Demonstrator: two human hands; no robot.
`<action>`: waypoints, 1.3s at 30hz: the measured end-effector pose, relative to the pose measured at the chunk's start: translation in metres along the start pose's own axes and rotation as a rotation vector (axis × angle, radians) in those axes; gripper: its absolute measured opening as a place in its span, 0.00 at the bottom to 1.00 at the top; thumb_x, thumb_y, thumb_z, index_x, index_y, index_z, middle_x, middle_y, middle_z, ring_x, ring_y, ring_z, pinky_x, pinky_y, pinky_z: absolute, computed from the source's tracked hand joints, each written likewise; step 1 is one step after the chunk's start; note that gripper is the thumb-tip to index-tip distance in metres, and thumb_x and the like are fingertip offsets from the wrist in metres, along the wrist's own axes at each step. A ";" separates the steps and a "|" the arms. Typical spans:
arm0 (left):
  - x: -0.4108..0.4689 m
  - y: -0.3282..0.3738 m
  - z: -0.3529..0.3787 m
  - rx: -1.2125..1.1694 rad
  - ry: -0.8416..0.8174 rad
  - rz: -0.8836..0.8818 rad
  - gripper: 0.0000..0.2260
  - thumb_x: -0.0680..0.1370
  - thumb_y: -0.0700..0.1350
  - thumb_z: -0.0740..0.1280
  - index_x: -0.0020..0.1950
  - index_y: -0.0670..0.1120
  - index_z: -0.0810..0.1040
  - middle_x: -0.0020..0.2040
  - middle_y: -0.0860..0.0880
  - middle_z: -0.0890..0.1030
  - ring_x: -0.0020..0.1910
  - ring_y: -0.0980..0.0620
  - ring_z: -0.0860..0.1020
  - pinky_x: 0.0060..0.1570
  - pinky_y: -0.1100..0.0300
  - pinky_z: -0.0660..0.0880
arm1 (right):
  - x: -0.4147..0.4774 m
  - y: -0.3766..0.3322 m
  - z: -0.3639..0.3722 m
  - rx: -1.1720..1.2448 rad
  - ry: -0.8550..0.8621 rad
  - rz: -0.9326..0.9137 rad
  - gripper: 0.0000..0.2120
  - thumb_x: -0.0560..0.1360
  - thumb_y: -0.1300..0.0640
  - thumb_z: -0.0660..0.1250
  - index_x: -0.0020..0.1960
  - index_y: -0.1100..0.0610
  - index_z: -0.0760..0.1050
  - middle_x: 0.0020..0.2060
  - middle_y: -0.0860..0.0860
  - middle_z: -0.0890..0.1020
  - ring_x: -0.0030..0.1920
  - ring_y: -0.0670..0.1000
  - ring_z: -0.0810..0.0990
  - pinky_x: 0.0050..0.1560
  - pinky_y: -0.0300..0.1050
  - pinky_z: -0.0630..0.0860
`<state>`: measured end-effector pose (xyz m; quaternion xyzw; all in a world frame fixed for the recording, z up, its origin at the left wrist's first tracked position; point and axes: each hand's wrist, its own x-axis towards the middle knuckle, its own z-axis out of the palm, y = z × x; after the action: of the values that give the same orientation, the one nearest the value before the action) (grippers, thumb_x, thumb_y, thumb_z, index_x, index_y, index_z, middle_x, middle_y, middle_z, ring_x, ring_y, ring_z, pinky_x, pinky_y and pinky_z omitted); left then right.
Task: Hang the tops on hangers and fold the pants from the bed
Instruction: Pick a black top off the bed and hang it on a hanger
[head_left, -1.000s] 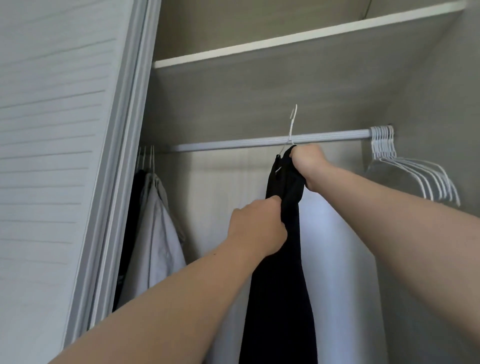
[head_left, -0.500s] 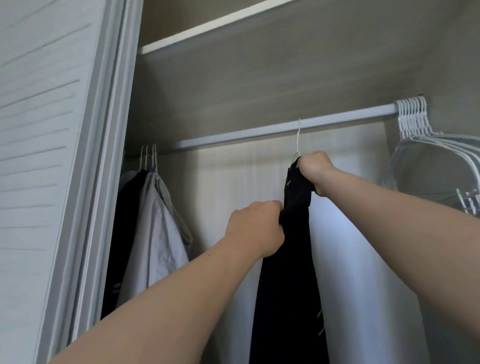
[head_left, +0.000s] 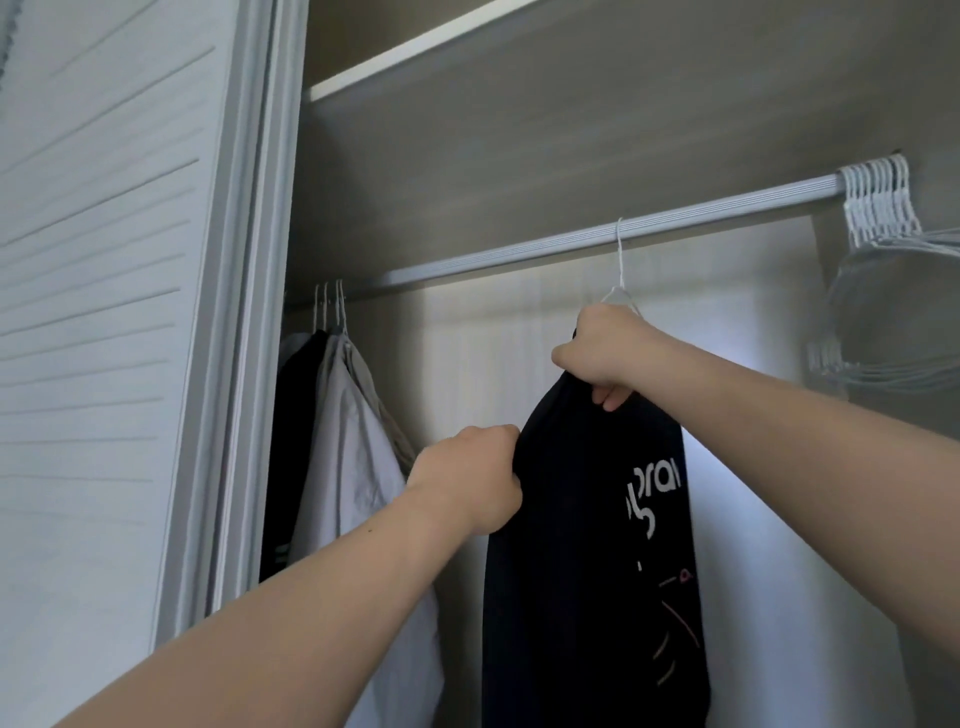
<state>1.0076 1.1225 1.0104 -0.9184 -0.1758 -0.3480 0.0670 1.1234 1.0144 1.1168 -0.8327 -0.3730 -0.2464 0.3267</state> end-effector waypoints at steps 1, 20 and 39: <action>-0.003 -0.003 -0.001 0.011 -0.009 -0.014 0.04 0.77 0.43 0.59 0.51 0.49 0.70 0.45 0.50 0.75 0.44 0.43 0.76 0.41 0.54 0.71 | 0.001 -0.002 0.005 0.000 0.014 -0.027 0.10 0.74 0.59 0.60 0.40 0.65 0.73 0.25 0.61 0.81 0.24 0.61 0.82 0.35 0.50 0.84; -0.035 -0.071 -0.041 0.322 -0.078 -0.307 0.08 0.77 0.40 0.61 0.54 0.49 0.73 0.45 0.49 0.77 0.40 0.47 0.77 0.39 0.53 0.76 | 0.062 -0.078 0.135 0.522 0.014 -0.421 0.16 0.83 0.53 0.59 0.45 0.65 0.74 0.37 0.61 0.83 0.27 0.59 0.83 0.39 0.49 0.81; -0.018 -0.093 -0.006 0.368 -0.220 -0.474 0.10 0.78 0.33 0.63 0.57 0.43 0.70 0.43 0.47 0.75 0.36 0.49 0.76 0.30 0.58 0.72 | 0.120 -0.121 0.243 0.642 -0.142 -0.475 0.08 0.83 0.47 0.60 0.47 0.48 0.74 0.49 0.56 0.78 0.53 0.61 0.79 0.47 0.45 0.69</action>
<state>0.9572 1.2025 1.0026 -0.8563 -0.4512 -0.2151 0.1299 1.1410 1.3078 1.0775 -0.5940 -0.6347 -0.1277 0.4776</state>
